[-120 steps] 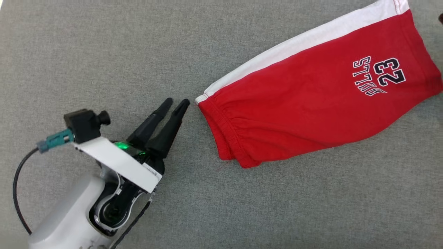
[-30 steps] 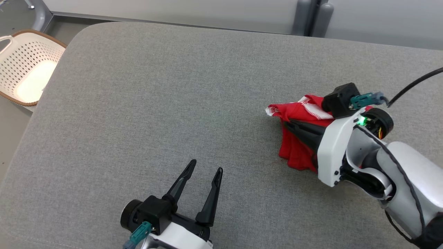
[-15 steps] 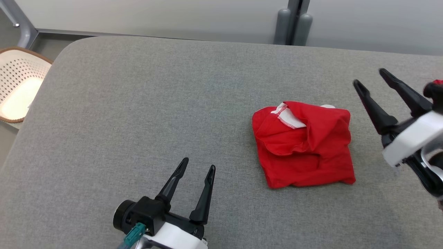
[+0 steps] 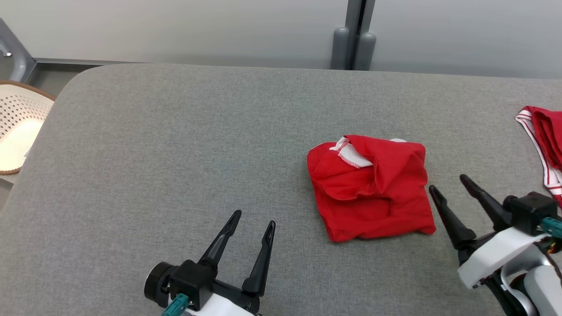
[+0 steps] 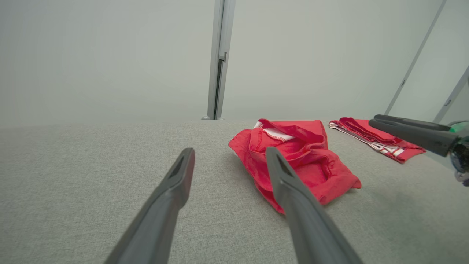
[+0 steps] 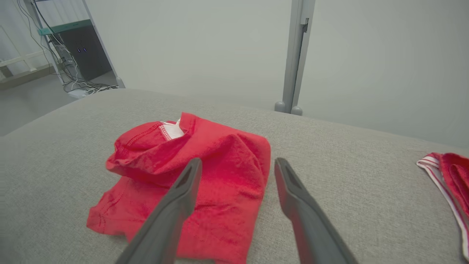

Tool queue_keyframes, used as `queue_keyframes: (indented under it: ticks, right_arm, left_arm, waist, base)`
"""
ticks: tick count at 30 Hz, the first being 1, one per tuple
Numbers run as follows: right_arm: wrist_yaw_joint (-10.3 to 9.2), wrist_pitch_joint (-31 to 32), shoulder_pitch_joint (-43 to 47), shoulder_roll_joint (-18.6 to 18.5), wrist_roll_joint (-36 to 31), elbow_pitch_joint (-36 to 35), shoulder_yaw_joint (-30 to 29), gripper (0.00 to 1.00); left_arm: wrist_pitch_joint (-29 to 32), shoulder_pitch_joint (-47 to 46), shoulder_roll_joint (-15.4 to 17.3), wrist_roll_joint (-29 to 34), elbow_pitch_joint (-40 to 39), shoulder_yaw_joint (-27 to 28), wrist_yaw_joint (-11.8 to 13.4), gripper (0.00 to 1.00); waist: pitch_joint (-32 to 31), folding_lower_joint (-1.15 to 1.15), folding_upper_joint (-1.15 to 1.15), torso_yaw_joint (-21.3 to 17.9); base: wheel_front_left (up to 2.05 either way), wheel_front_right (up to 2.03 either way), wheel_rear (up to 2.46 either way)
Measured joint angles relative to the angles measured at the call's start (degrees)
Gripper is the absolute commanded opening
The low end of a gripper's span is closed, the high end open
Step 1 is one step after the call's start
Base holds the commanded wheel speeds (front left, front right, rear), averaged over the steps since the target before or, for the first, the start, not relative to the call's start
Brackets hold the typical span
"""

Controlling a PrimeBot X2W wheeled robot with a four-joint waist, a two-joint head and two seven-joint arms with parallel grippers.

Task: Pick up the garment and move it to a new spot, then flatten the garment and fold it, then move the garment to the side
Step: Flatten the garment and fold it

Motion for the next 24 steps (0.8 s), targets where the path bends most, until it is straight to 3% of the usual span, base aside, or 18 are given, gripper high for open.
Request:
queue_keyframes:
  ticks: [7,14,22,23,24]
  right_arm:
    - [0.00,3.2,-3.9,1.9,-0.8,0.2,2.2,1.00]
    - [0.00,11.3,-11.2,5.6,0.4,5.7,5.5,1.00]
    - [0.00,18.6,-9.1,5.3,-1.1,6.9,4.0,1.00]
    - [-0.01,19.4,-8.5,5.3,-1.1,6.4,3.6,0.93]
    - [-0.01,20.3,-7.9,5.3,-1.1,5.8,3.4,0.79]
  left_arm:
    - [0.0,0.1,-0.2,0.3,0.3,-0.2,-0.3,1.00]
    - [0.0,0.2,-0.9,0.6,0.9,-1.0,-0.8,1.00]
    - [0.0,0.3,-1.8,-0.2,0.8,-0.3,-0.8,1.00]
    - [0.0,0.3,-1.8,-0.2,0.7,-0.2,-0.8,1.00]
    - [0.0,0.4,-1.9,-0.2,0.6,-0.1,-0.8,1.00]
  waist:
    - [-0.4,0.00,0.00,1.3]
    - [-0.1,0.00,0.00,3.3]
    - [0.7,0.00,0.00,6.5]
    - [0.8,0.00,0.00,6.7]
    - [0.9,0.00,0.00,6.7]
  base:
    - [0.00,0.00,0.00]
    - [0.00,0.00,0.00]
    - [0.00,0.00,0.00]
    - [0.00,0.00,0.00]
    - [0.00,0.00,0.00]
